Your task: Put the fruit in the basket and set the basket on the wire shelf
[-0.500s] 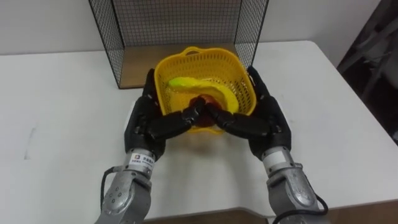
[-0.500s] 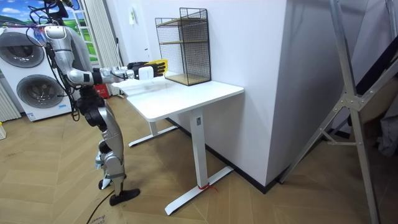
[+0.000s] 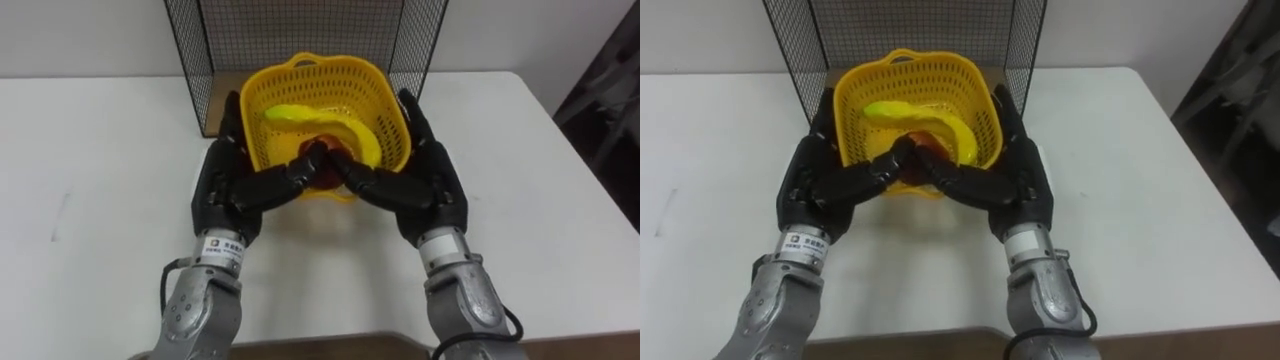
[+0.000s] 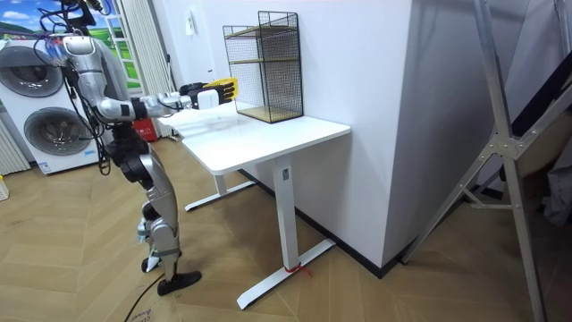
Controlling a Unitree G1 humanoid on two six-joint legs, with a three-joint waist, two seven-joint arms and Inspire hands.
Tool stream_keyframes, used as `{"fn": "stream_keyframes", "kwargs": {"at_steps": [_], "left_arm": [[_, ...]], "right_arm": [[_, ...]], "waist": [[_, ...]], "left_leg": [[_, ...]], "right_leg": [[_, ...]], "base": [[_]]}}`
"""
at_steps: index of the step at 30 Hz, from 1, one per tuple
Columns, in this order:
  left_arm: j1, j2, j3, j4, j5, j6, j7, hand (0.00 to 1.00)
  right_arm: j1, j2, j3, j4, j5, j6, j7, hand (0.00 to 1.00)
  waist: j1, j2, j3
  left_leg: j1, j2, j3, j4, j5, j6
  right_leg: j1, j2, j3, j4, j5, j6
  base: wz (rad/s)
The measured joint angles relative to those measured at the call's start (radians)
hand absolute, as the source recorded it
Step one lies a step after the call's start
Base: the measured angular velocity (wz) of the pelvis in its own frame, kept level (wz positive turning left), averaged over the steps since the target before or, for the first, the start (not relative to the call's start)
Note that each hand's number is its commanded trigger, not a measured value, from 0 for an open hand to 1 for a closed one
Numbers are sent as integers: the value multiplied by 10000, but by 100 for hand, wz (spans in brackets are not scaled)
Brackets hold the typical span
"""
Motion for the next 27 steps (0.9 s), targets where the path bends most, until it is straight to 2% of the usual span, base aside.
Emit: {"fn": "stream_keyframes", "kwargs": {"at_steps": [1,2,3,5,6,7,8,9,10,11,12,13,14,15,16,17,18,19,20,22,23,24,27], "left_arm": [[0,0,0,0,0,-1,15,0],[1,3,-1,1,-7,-5,37,0],[3,6,1,2,-7,-19,50,0],[5,15,8,87,-6,-99,67,0],[6,10,9,92,-6,-99,67,0],[9,13,24,91,-6,-111,67,0],[9,10,56,91,-6,-111,67,0],[14,13,56,91,-6,-119,66,0],[28,13,53,91,-6,-119,67,0],[49,11,60,93,-8,-123,66,0],[43,17,54,92,-22,-131,51,0],[44,8,48,91,-38,-131,32,0],[61,8,3,93,-58,-131,30,0],[79,3,7,93,-58,-132,32,0],[114,7,18,94,-59,-131,34,0],[180,18,52,100,-57,-133,33,0],[244,23,77,100,-58,-134,34,0],[269,47,101,99,-58,-135,34,0],[281,49,83,99,-65,-132,34,0],[287,49,52,94,-169,-131,34,0],[290,64,54,90,-201,-129,33,0],[340,78,40,61,-194,-124,33,0],[347,83,-4,-17,-192,-124,31,0]], "right_arm": [[-1,15,6,2,22,-1,1,0],[2,16,36,34,52,-8,3,0],[-1,17,48,63,64,-8,20,0],[5,29,72,80,195,-6,119,0],[5,23,67,80,184,-6,145,0],[3,26,69,80,163,-6,155,0],[3,28,76,80,161,2,170,0],[5,30,76,81,162,9,197,0],[4,30,77,81,161,27,204,0],[-7,19,67,80,177,32,254,0],[-37,6,21,88,179,30,281,0],[-38,-1,-5,93,172,31,283,0],[-35,-19,-25,121,167,81,283,0],[-33,-32,-23,123,167,128,284,0],[-19,-63,-17,123,169,200,320,0],[11,-58,7,151,159,262,373,0],[56,-51,39,150,152,296,389,0],[72,-48,63,150,148,309,465,0],[71,-58,37,150,143,307,487,0],[60,-64,23,148,139,295,487,0],[65,-62,29,148,141,304,488,0],[99,-87,37,148,126,305,488,0],[95,-142,29,132,104,292,488,0]], "waist": [[52,-50,28],[168,-118,54],[208,-135,55],[356,-185,76],[421,-181,81],[497,-86,96],[525,-6,75],[518,36,83],[517,27,77],[571,-93,20],[478,-78,2],[435,-85,9],[461,-92,15],[481,-90,13],[509,-8,-29],[544,-24,-59],[533,-23,-130],[417,-171,-169],[364,-309,-180],[395,-342,-188],[433,-288,-147],[409,-284,-156],[441,-288,-152]], "left_leg": [[-43,16,5,188,-16,-27],[-231,92,-38,796,-133,-166],[-375,133,-40,1176,-220,-204],[-1165,313,99,3131,-367,-298],[-1401,393,110,3690,-365,-300],[-1809,593,74,4598,-361,-305],[-2139,778,12,5308,-303,-386],[-2425,882,-113,5796,-140,-581],[-2535,881,-151,5953,17,-640],[-2838,786,-178,6215,357,-682],[-3154,614,-276,5863,84,-583],[-3312,510,-286,5496,-2,-514],[-3614,338,-279,4438,44,-555],[-3727,271,-287,3766,130,-554],[-3784,222,-266,2335,542,-573],[-3688,172,-297,1453,1232,-426],[-3544,128,-296,1240,1498,-417],[-3277,-4,-281,905,1824,-345],[-3154,-121,-283,702,1961,-273],[-3145,-252,-347,784,2198,-180],[-3172,-263,-385,1006,2257,-26],[-3222,-317,-383,1118,2111,42],[-3285,-531,-358,1264,1961,170]], "right_leg": [[-25,-13,-14,117,-45,-26],[-33,-28,-95,308,-163,-108],[-48,-26,-146,415,-233,-149],[-254,-10,-253,963,-677,-303],[-307,17,-235,1147,-832,-352],[-333,124,-180,1388,-1016,-529],[-381,299,-212,1598,-1116,-658],[-388,435,-186,1696,-1174,-734],[-391,445,-166,1720,-1191,-764],[-398,382,-20,1795,-1203,-841],[-401,351,-15,1750,-1180,-875],[-410,313,-41,1746,-1185,-875],[-409,262,28,1739,-1217,-849],[-400,253,53,1728,-1241,-818],[-386,258,10,1693,-1314,-751],[-226,242,28,1674,-1394,-721],[-119,219,37,1619,-1436,-677],[44,125,7,1547,-1511,-585],[153,49,5,1431,-1517,-476],[190,20,32,1410,-1542,-485],[292,18,27,1373,-1602,-484],[344,-70,3,1303,-1678,-428],[334,-285,-3,1304,-1828,-313]], "base": [[-4],[-10],[-9],[-5],[-9],[-11],[-3],[4],[0],[8],[12],[11],[-10],[-28],[-32],[-29],[-9],[13],[11],[-9],[-4],[4],[8]]}}
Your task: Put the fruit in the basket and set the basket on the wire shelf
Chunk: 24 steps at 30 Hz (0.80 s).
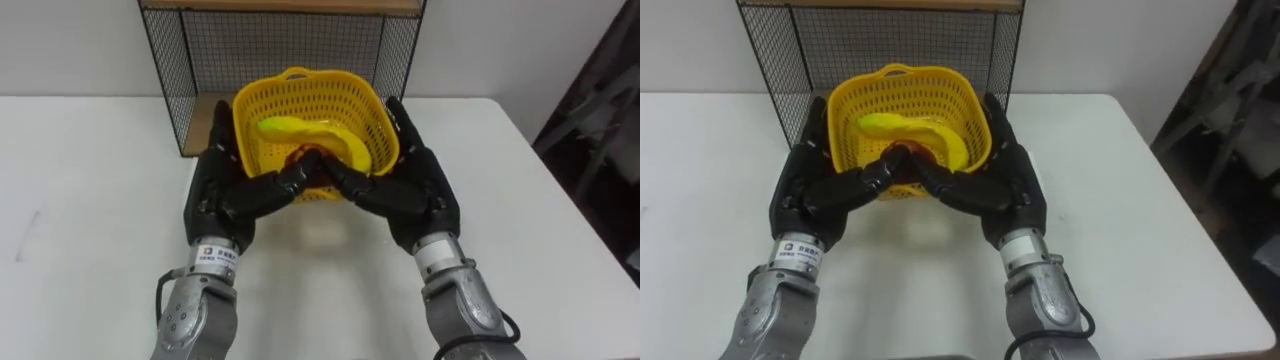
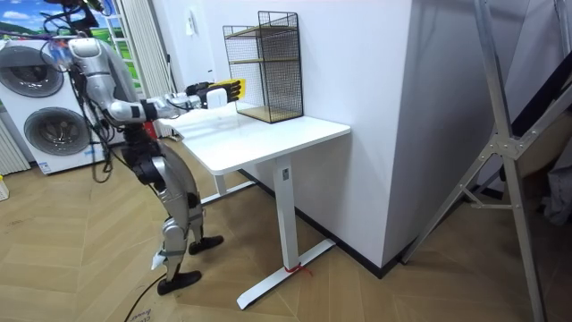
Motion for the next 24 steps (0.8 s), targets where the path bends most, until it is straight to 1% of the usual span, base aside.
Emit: {"fn": "stream_keyframes", "kwargs": {"at_steps": [1,3,5,7,9,10,14,16,17,18,19,20,21,22,23,24], "left_arm": [[2,5,3,-1,-1,-1,0,0],[2,7,5,-21,0,-3,-1,0],[1,9,9,-22,14,-9,-6,0],[0,30,14,-29,14,-11,-12,0],[0,28,7,-35,35,-11,-12,0],[0,28,2,-35,39,-11,-11,0],[-8,52,-3,-34,48,-10,-12,0],[-7,45,-2,-33,30,-12,-12,0],[-19,22,-3,-33,32,-13,-20,0],[-27,12,-2,-33,35,-17,-21,0],[-27,15,1,-33,36,-17,-21,0],[-27,12,-2,-33,45,-16,-20,0],[-28,11,2,-33,46,-16,-20,0],[-28,-10,3,-33,52,-16,-20,0],[-26,-20,4,-31,52,-17,-20,0],[-27,-18,11,-31,44,-18,-16,0]], "right_arm": [[0,-3,12,-3,1,0,0,0],[0,-17,12,-16,28,-9,0,0],[-2,-22,13,-20,31,-49,0,0],[-2,-24,30,-21,41,-80,3,0],[-3,-30,30,-24,67,-80,5,0],[-3,-35,29,-26,54,-81,5,0],[-21,-52,25,-45,-41,-81,-4,0],[-62,-52,22,-45,-70,-99,-5,0],[-75,-55,15,-46,-68,-164,-8,0],[-96,-50,17,-46,-67,-207,-10,0],[-111,-51,17,-46,-67,-210,-10,0],[-132,-51,12,-46,-66,-214,-10,0],[-134,-48,12,-46,-66,-217,-10,0],[-134,-46,0,-46,-69,-218,-10,0],[-133,-41,-5,-45,-69,-218,-10,0],[-133,-38,-73,-46,-84,-218,-7,0]], "waist": [[12,-8,-5],[3,-23,5],[18,-38,12],[27,-85,41],[7,-177,96],[-2,-185,101],[-25,-200,110],[-26,-202,110],[-57,-197,108],[-64,-197,118],[-65,-210,123],[-90,-219,131],[-102,-217,134],[-98,-158,165],[-74,-116,197],[-90,-47,228]], "left_leg": [[2,-106,35,24,-73,96],[16,-293,45,156,-292,196],[16,-397,46,264,-468,247],[12,-445,95,320,-612,277],[-15,-548,127,330,-733,337],[-33,-565,144,333,-762,357],[-172,-598,254,560,-1072,487],[-150,-676,292,698,-1230,552],[-121,-746,317,750,-1306,631],[-67,-816,319,780,-1365,707],[-26,-875,317,783,-1393,753],[77,-993,300,801,-1457,853],[135,-1042,298,815,-1494,906],[272,-1081,280,843,-1597,994],[442,-1095,255,755,-1655,1046],[568,-1086,131,656,-1671,1088]], "right_leg": [[28,-118,-28,2,-81,70],[145,-291,-66,-13,-229,190],[209,-393,-94,-6,-307,263],[229,-476,-130,-7,-355,348],[216,-595,-206,-12,-414,443],[196,-619,-219,-6,-423,459],[117,-715,-373,218,-465,536],[104,-793,-436,602,-536,668],[-38,-890,-456,1057,-567,723],[-265,-1014,-453,1709,-566,729],[-395,-1096,-450,2094,-553,752],[-613,-1270,-437,2761,-493,855],[-701,-1335,-406,3017,-427,948],[-915,-1395,-347,3509,-211,1043],[-1098,-1401,-225,3949,87,1056],[-1216,-1329,-201,4000,29,1066]], "base": [[8],[11],[4],[-2],[0],[-4],[-5],[3],[10],[11],[10],[8],[9],[-4],[-6],[-8]]}}
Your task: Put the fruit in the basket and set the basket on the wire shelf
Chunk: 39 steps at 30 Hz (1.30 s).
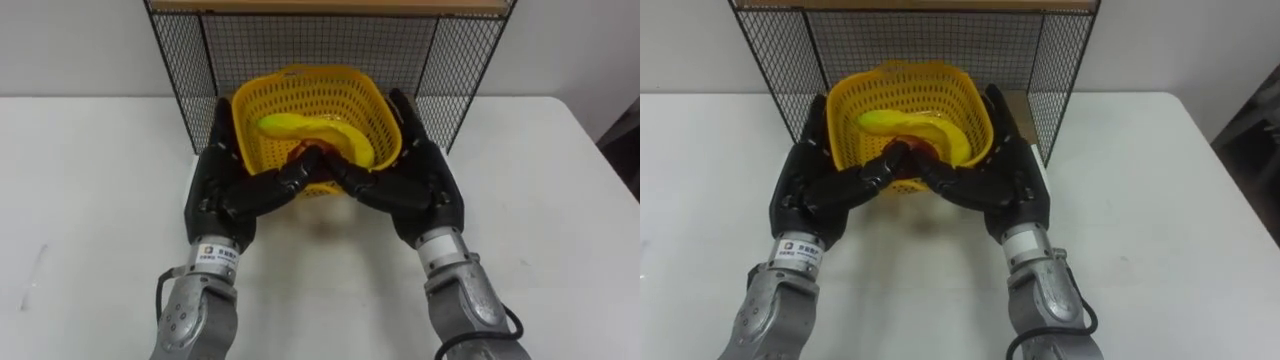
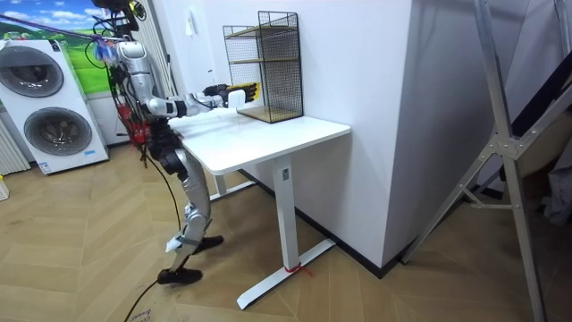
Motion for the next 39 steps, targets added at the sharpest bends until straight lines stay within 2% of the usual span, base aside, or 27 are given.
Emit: {"fn": "stream_keyframes", "kwargs": {"at_steps": [1,2,3,4,5,6,10,11,12,15,21,24,32,35,37,39], "left_arm": [[-24,0,3,-1,0,-15,2,0],[-108,2,9,6,0,-26,13,0],[-147,23,1,25,-3,-27,12,0],[-167,38,1,52,-4,-26,11,0],[-197,55,6,145,0,-24,13,0],[-212,-24,-2,337,4,-22,11,0],[-210,-38,6,418,7,3,11,0],[-213,-43,5,418,7,30,11,0],[-226,-44,4,416,7,46,11,0],[-230,-29,2,417,6,91,11,0],[-230,-1,-1,416,21,101,10,0],[-230,80,-5,418,204,119,7,0],[-232,168,-2,420,209,288,5,0],[-267,166,-2,433,208,339,4,0],[-324,166,33,433,196,420,4,0],[-493,164,162,433,197,699,7,0]], "right_arm": [[-30,7,-8,0,-48,-1,4,0],[-136,22,-5,2,-180,0,18,0],[-171,33,-33,3,-209,-1,18,0],[-172,30,-30,3,-215,1,18,0],[-160,40,-2,7,-218,17,16,0],[-109,14,-1,34,-276,26,7,0],[-122,47,-35,37,-338,33,7,0],[-124,63,-63,37,-344,35,8,0],[-130,85,-81,37,-350,35,8,0],[-131,87,-84,37,-349,40,7,0],[-128,90,-80,35,-357,41,6,0],[-127,89,-78,35,-362,51,6,0],[-129,66,-84,36,-364,163,6,0],[-130,4,-79,36,-353,165,-2,0],[-149,-17,-82,36,-334,183,-23,0],[-424,-130,-113,164,-287,385,-181,0]], "waist": [[-26,28,18],[-141,104,114],[-235,133,156],[-251,134,157],[-278,134,161],[-317,207,123],[-300,249,70],[-315,258,-34],[-342,277,-86],[-438,281,-89],[-467,291,-97],[-467,294,-93],[-465,323,-86],[-458,407,-71],[-437,457,-57],[-442,471,-56]], "left_leg": [[34,17,-13,-45,8,22],[44,49,-111,-76,52,74],[45,52,-102,-131,159,127],[43,50,-75,-133,167,133],[61,32,-72,-115,165,129],[173,51,-164,-200,189,93],[508,232,-224,-595,263,-84],[498,283,-213,-637,275,-103],[506,330,-189,-692,309,-118],[711,370,-169,-947,445,-131],[956,410,-124,-1187,540,-183],[1016,420,-114,-1378,648,-182],[1036,445,-114,-1414,672,-186],[1036,467,-112,-1415,671,-187],[1031,492,-79,-1419,670,-187],[1097,496,-79,-1473,682,-202]], "right_leg": [[-104,46,-7,-128,-132,-44],[-393,155,-13,-564,-336,-123],[-627,229,-63,-1326,-357,-130],[-717,301,-18,-1845,-317,-144],[-814,419,-9,-2575,351,-252],[-651,524,-35,-2840,643,-322],[-193,816,-40,-3661,1047,-401],[-164,865,-50,-3818,1118,-416],[-111,920,-40,-3989,1216,-423],[107,979,-21,-4308,1408,-442],[323,996,-11,-4598,1499,-417],[391,1010,-15,-4786,1637,-469],[465,1063,-24,-4933,1715,-474],[512,1087,-31,-5042,1762,-461],[518,1122,13,-5085,1802,-474],[567,1141,50,-5118,1807,-472]], "base": [[12],[26],[25],[13],[8],[0],[-8],[-8],[-8],[-3],[-3],[0],[0],[0],[-4],[0]]}}
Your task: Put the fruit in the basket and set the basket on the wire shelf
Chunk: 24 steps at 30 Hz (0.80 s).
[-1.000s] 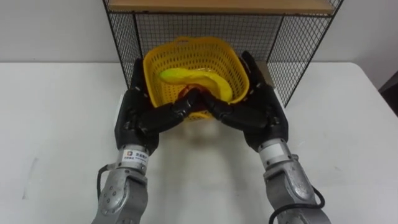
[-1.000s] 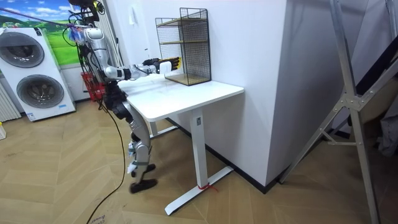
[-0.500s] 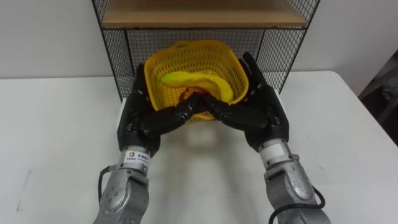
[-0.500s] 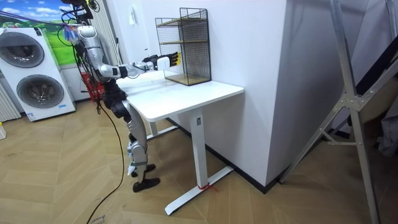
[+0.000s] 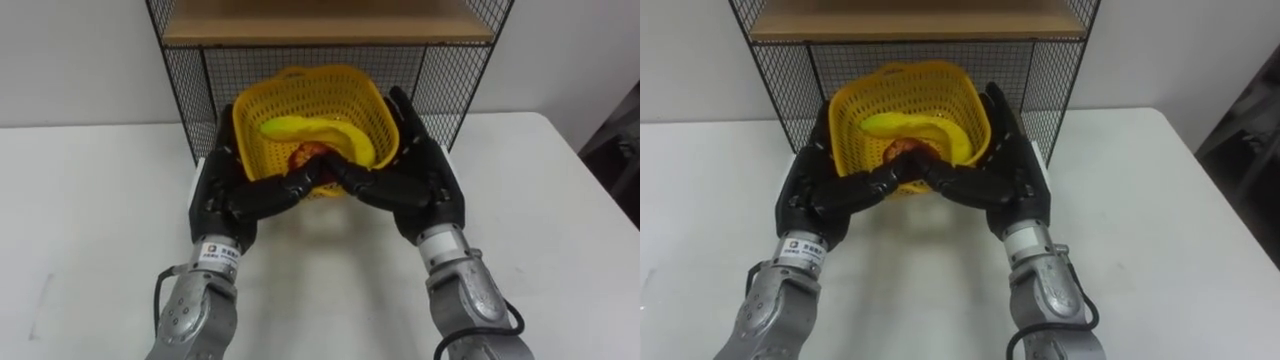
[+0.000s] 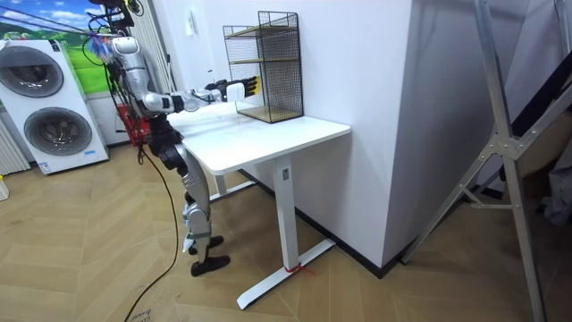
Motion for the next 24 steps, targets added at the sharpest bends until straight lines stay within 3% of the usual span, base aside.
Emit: {"fn": "stream_keyframes", "kwargs": {"at_steps": [3,6,12,19,21,24], "left_arm": [[-467,12,239,90,20,451,17,0],[-1628,-52,495,667,32,843,64,0],[-3139,-264,887,1807,13,1829,111,0],[-3582,-505,1165,2460,-48,2616,546,0],[-4173,-515,1402,2939,-256,3081,746,0],[-4788,-512,1607,3117,-343,3242,907,0]], "right_arm": [[-499,-87,-96,254,170,253,-156,0],[-1564,-72,-486,807,627,714,-481,0],[-2771,81,-1054,1553,884,1530,-1211,0],[-3535,83,-1132,2345,1111,2306,-1732,0],[-4134,88,-1157,2839,1152,2538,-1919,0],[-4747,97,-1173,3076,1157,2712,-2142,0]], "waist": [[6,-2,1],[-18,-22,1],[10,-50,8],[25,-58,0],[7,-56,-2],[22,-54,-3]], "left_leg": [[100,19,6,-110,57,-20],[242,11,-20,-314,169,-30],[491,21,-42,-622,367,-19],[606,23,-40,-669,356,-58],[597,24,-40,-667,363,-61],[600,27,-35,-701,421,-1]], "right_leg": [[111,9,-41,-148,37,21],[251,4,-107,-281,108,-13],[578,28,-135,-615,307,-74],[615,11,-122,-649,315,-64],[610,20,-130,-651,336,-92],[644,20,-144,-665,355,-98]], "base": [[0],[5],[2],[0],[0],[0]]}}
